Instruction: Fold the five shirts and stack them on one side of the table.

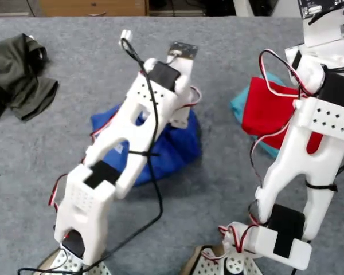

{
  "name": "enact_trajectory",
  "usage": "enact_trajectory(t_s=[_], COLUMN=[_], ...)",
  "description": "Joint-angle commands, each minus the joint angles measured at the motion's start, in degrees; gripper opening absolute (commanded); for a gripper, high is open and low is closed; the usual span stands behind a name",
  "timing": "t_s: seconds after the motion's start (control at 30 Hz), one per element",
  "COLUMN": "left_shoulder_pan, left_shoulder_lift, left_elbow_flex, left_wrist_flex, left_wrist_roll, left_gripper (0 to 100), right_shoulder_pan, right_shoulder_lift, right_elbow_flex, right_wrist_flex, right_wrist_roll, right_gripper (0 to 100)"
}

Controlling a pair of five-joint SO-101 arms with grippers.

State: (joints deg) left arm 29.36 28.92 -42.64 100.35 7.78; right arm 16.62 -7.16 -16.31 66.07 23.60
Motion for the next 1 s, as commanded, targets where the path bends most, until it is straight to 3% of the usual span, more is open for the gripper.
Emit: enact_trajectory(t_s=[0.0,0.37,0.97], left_shoulder_pan=[0.62,0.7,5.54], left_shoulder_lift=[0.92,8.13,8.48], left_elbow_flex=[-5.71,-10.9,-15.21], left_wrist_flex=[0.35,0.35,-1.49], left_wrist_roll=[0.44,0.53,0.53], left_gripper=[2,2,2], right_shoulder_pan=[0.66,-2.24,-2.33], right_shoulder_lift=[-2.86,-2.95,-3.3], right_elbow_flex=[-0.13,1.54,1.63], right_wrist_flex=[-1.41,-1.41,-1.41], right_wrist_roll=[0.53,0.53,2.37], right_gripper=[0.5,0.5,0.5])
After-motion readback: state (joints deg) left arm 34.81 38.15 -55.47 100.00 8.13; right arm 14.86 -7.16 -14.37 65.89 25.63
